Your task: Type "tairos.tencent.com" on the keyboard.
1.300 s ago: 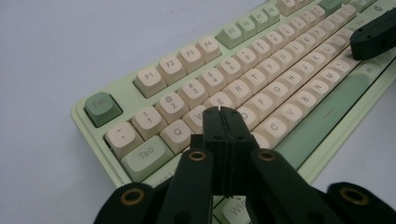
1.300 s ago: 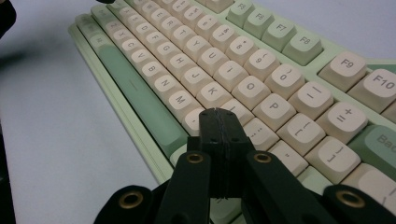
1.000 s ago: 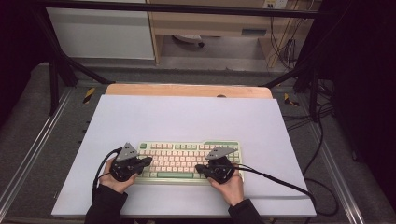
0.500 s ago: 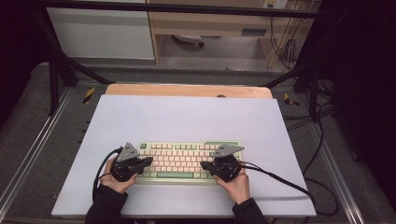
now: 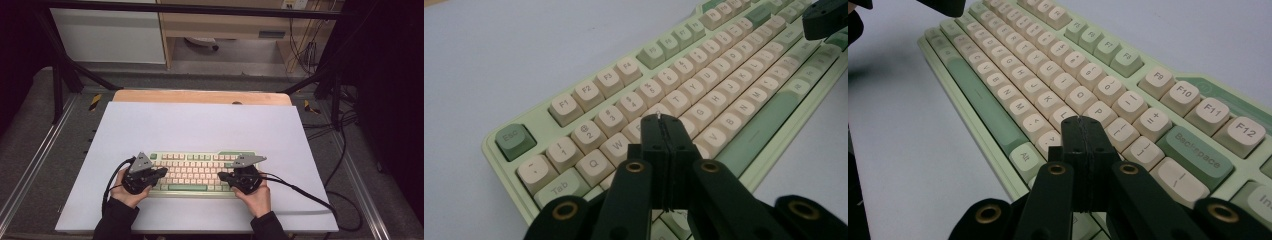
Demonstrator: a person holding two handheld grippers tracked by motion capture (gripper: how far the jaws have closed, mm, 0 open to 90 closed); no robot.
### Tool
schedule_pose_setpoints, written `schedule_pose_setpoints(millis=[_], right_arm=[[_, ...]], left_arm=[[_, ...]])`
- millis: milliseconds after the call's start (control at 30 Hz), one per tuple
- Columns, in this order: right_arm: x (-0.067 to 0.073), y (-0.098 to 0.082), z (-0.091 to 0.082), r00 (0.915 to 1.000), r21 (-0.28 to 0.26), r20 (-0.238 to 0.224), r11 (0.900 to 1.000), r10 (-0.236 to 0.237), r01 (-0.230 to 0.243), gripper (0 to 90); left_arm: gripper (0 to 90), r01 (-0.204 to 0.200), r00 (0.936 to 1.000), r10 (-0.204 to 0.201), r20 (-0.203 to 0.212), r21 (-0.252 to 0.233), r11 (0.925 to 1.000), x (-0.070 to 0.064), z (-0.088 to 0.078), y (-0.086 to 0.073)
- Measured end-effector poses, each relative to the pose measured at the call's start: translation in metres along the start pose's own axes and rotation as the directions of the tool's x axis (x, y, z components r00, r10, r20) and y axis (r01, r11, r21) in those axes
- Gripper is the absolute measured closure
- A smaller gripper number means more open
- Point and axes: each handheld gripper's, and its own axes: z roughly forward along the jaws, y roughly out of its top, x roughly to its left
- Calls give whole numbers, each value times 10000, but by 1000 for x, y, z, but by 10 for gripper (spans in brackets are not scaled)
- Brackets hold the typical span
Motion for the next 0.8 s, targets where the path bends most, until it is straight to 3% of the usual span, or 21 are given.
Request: schedule_pose_setpoints(millis=[800], right_arm=[[1, 0, -3, 10000, -4, 23, 10000, -56, 56, 900]], left_arm=[[892, -243, 9996, 243, 163, -25, 9997, -11, 15, 21]])
